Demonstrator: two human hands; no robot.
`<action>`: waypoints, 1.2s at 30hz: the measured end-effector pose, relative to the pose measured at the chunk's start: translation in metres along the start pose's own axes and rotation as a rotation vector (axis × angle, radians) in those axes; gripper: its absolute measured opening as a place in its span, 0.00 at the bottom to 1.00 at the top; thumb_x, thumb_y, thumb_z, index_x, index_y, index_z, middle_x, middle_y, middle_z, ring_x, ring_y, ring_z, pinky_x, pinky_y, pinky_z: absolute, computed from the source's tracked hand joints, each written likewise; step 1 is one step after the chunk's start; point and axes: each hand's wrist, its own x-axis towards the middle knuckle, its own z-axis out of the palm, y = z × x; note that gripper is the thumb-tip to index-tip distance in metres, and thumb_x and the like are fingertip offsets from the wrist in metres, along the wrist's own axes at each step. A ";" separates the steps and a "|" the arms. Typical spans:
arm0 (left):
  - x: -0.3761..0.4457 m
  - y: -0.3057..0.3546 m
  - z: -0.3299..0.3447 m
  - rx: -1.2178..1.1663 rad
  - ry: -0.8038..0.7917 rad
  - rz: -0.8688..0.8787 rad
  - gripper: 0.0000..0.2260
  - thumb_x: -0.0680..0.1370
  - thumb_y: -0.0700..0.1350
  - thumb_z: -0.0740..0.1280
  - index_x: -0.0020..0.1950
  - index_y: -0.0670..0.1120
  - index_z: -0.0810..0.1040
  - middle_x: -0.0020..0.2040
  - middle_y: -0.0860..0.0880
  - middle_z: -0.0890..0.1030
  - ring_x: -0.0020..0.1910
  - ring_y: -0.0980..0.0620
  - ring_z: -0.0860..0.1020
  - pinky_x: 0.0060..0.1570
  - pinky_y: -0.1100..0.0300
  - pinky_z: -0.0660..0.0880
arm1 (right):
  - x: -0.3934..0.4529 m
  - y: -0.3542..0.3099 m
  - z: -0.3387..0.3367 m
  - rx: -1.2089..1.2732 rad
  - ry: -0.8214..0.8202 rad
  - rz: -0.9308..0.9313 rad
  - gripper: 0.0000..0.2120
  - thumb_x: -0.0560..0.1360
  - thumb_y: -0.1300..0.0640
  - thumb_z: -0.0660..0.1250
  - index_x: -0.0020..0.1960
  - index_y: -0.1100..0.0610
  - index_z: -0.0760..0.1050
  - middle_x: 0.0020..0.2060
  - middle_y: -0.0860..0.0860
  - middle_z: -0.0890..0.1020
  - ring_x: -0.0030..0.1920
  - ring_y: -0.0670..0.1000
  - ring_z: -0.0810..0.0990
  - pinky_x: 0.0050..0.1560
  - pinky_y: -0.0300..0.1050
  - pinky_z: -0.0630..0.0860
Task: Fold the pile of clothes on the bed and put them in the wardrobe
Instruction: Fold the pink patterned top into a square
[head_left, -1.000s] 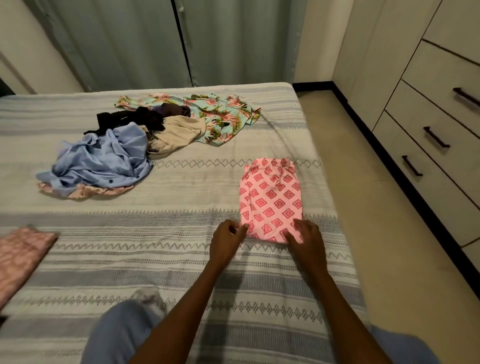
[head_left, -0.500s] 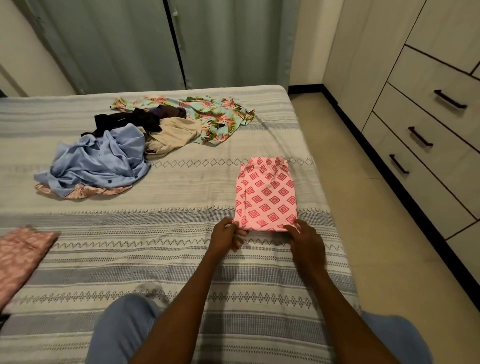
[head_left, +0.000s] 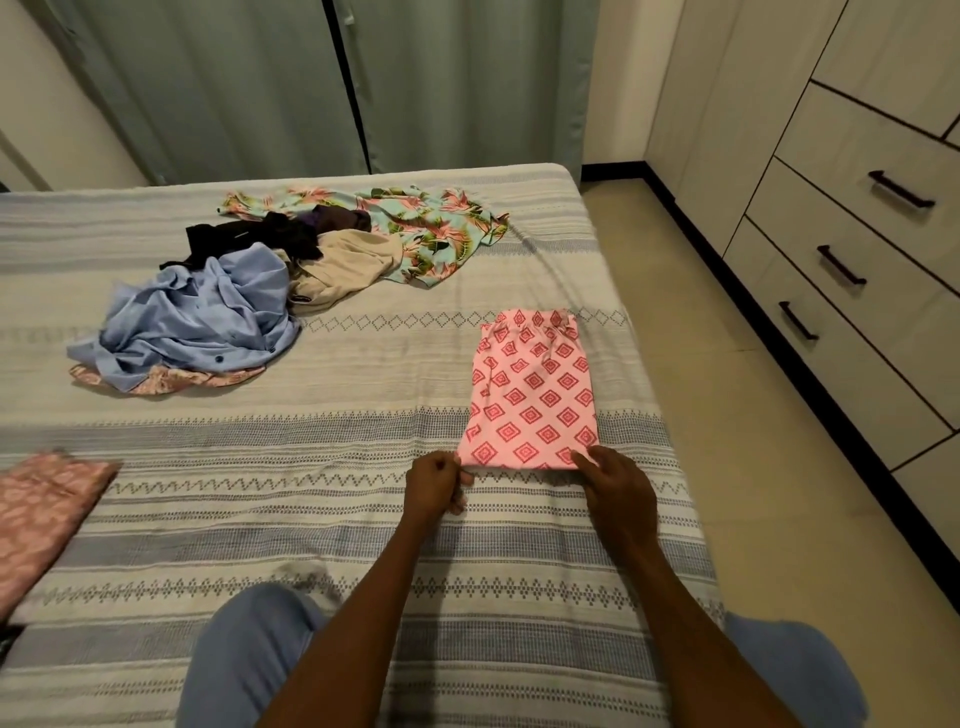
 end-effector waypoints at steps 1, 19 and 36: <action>-0.001 0.000 0.000 0.040 0.014 0.009 0.12 0.82 0.40 0.62 0.44 0.36 0.80 0.36 0.40 0.84 0.23 0.48 0.75 0.22 0.59 0.73 | 0.000 0.000 -0.001 0.003 0.000 0.009 0.16 0.73 0.57 0.75 0.61 0.54 0.82 0.58 0.56 0.83 0.53 0.59 0.82 0.47 0.53 0.82; 0.026 0.008 0.019 1.380 -0.136 0.659 0.25 0.82 0.49 0.61 0.79 0.53 0.60 0.79 0.49 0.62 0.63 0.40 0.75 0.55 0.40 0.77 | 0.002 -0.003 -0.010 0.024 -0.012 0.006 0.21 0.70 0.64 0.75 0.61 0.53 0.81 0.63 0.52 0.81 0.55 0.56 0.83 0.48 0.51 0.79; -0.085 0.011 -0.015 0.106 -0.056 0.429 0.09 0.83 0.48 0.62 0.58 0.55 0.80 0.49 0.52 0.85 0.47 0.54 0.84 0.33 0.55 0.81 | -0.034 -0.018 -0.073 0.965 -0.055 0.374 0.03 0.75 0.53 0.68 0.45 0.50 0.81 0.39 0.49 0.85 0.38 0.49 0.83 0.35 0.46 0.76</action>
